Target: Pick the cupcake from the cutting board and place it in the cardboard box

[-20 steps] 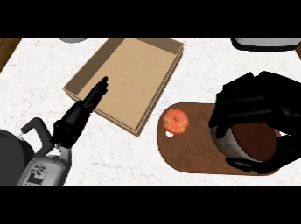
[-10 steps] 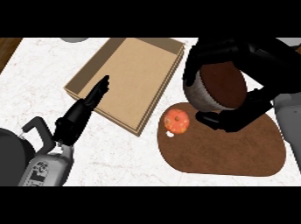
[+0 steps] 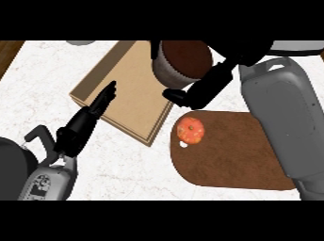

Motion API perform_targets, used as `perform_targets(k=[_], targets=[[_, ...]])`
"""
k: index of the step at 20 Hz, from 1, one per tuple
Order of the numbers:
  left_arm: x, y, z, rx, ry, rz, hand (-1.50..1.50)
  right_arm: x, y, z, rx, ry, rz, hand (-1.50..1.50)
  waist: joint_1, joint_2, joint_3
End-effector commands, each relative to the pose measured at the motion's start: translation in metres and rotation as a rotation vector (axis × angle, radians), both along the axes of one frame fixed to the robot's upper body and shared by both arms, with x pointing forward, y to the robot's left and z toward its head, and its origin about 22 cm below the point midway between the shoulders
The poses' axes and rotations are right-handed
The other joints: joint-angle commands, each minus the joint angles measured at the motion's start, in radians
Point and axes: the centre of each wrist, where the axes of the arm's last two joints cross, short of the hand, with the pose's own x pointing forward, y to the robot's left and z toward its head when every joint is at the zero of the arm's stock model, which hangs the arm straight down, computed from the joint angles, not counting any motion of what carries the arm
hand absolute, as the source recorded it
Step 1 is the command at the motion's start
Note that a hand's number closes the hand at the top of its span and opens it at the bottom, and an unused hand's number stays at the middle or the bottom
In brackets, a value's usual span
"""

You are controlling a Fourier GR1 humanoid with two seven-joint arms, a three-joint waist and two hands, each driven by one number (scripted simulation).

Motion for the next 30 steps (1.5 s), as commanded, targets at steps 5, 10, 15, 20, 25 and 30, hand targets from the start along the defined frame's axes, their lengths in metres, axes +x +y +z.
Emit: perform_targets(k=[5,10,15,20,25,30], targets=[[-0.004,-0.004,0.007,0.007,-0.003,0.001,0.00,0.029,0.056,-0.011,-0.044,-0.056,-0.062,1.50,0.012,0.003,0.000],[0.003,-0.002,0.011,0.010,0.000,-0.020,0.00,0.048,0.064,-0.036,-0.111,-0.095,-0.086,1.50,0.016,0.005,0.000],[0.003,-0.002,-0.006,0.005,-0.001,-0.022,0.00,0.047,0.089,-0.086,-0.145,-0.084,-0.120,1.50,0.029,0.010,-0.001],[0.009,-0.014,0.002,0.012,-0.021,-0.057,0.00,0.057,0.084,-0.106,-0.173,0.135,-0.188,-1.50,0.049,0.014,-0.001],[0.018,-0.011,0.002,0.006,0.005,-0.033,0.00,0.068,0.071,-0.128,-0.203,0.230,-0.120,-1.50,0.032,0.016,0.000],[0.012,-0.020,-0.002,0.007,-0.031,-0.066,0.00,0.069,0.068,-0.127,0.025,0.352,-0.083,-1.50,0.063,0.020,0.000]])
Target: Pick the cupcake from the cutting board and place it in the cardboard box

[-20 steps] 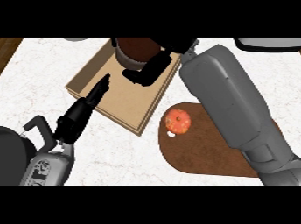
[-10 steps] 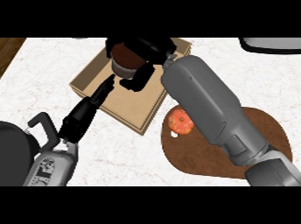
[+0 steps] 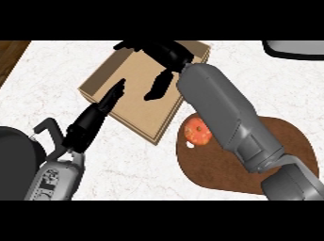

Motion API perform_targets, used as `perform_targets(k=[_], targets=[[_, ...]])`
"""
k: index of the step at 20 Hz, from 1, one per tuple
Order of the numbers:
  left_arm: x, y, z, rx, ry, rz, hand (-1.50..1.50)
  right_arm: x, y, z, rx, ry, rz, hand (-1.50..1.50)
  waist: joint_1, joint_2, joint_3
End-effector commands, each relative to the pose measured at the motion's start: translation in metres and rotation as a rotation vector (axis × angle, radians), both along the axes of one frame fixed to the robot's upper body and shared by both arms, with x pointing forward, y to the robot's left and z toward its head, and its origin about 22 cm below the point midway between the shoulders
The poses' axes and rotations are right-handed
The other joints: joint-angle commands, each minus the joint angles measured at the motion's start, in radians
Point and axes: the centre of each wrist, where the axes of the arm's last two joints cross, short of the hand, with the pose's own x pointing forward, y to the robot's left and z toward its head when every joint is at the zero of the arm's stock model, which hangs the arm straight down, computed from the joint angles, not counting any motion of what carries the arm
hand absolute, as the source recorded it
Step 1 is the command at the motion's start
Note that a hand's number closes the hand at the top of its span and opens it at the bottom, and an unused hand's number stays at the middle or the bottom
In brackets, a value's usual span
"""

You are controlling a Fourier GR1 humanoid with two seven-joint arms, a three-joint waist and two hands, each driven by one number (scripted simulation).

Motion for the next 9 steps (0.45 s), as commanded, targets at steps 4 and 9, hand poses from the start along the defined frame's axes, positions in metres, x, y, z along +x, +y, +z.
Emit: perform_targets(k=[4,9], targets=[[0.002,0.005,0.003,-0.007,0.005,0.022,0.00,0.010,-0.023,-0.008,0.403,0.183,-0.045,-1.50,-0.018,0.001,0.002],[-0.004,-0.002,-0.001,0.001,-0.011,0.009,0.00,0.025,-0.044,0.014,0.570,0.303,-0.054,-1.50,-0.012,0.004,0.001]])
